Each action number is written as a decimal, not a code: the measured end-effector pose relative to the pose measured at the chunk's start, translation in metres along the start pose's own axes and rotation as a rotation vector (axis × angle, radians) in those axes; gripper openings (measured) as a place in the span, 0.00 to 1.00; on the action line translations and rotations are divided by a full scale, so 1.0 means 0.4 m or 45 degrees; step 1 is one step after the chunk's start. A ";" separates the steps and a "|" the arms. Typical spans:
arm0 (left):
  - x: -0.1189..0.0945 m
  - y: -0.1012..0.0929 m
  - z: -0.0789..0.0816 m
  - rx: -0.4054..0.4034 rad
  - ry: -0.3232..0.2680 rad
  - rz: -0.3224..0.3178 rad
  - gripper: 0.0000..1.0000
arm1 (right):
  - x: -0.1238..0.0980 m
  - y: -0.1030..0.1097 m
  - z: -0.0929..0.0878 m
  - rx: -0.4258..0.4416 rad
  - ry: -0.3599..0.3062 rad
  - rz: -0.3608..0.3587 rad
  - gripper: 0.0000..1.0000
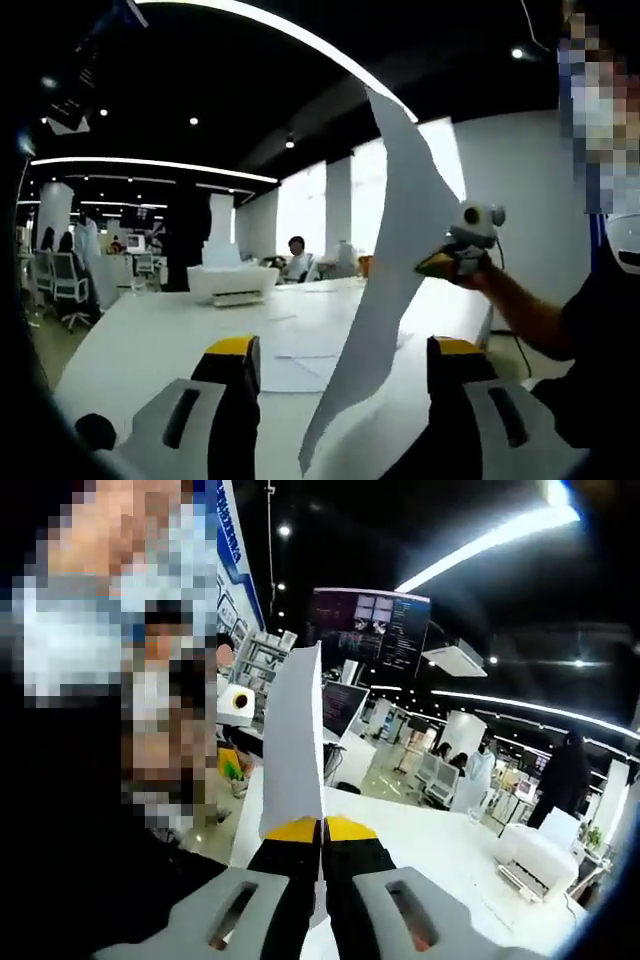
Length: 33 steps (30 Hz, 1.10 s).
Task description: Organize the stack of printing papers by aligning and flattening the scattered papers on the table
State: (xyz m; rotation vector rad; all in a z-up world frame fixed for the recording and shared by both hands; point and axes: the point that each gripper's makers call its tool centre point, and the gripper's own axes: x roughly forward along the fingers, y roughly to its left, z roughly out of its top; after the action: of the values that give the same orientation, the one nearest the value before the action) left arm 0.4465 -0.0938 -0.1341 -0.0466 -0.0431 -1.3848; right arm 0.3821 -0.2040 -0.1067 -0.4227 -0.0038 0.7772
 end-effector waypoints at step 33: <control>-0.013 -0.024 0.032 -0.009 -0.059 -0.082 0.38 | 0.099 -0.052 -0.061 0.120 0.094 -0.060 0.00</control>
State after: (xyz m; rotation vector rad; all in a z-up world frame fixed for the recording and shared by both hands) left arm 0.4363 -0.0899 -0.1215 -0.0840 -0.0788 -1.4485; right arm 0.4282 -0.1992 -0.1272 -0.3605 0.0908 0.7123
